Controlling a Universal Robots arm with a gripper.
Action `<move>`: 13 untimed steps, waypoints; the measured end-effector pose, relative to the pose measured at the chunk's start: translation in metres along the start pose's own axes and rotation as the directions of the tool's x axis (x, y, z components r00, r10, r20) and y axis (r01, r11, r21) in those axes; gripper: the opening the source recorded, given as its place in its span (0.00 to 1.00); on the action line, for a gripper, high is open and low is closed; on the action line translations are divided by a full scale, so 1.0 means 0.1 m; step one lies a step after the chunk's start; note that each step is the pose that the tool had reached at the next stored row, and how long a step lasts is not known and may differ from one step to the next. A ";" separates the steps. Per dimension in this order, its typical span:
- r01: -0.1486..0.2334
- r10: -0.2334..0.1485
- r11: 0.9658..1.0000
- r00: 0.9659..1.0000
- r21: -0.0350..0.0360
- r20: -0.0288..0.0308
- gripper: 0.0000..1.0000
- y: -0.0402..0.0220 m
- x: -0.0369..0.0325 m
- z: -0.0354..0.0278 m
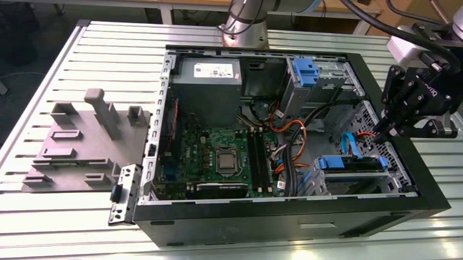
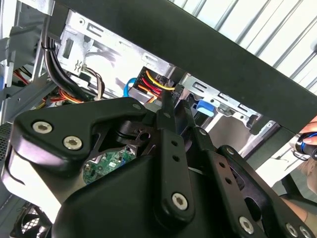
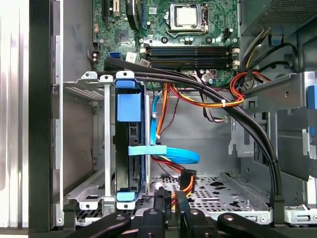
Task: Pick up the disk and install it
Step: 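Insert the second disk wire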
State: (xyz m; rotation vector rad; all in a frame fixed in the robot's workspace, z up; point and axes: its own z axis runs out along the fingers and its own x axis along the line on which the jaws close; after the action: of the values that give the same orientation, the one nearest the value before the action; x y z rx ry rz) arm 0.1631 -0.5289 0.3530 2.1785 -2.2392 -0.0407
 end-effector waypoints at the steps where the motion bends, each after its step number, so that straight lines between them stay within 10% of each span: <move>1: 0.000 0.000 1.000 1.000 0.000 0.000 0.24 0.000 0.000 0.004; 13: 0.000 0.000 1.000 1.000 -0.003 -0.002 0.24 -0.002 0.000 0.040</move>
State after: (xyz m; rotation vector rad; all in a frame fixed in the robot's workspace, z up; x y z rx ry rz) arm 0.1631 -0.5290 0.3489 2.1761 -2.2368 -0.0422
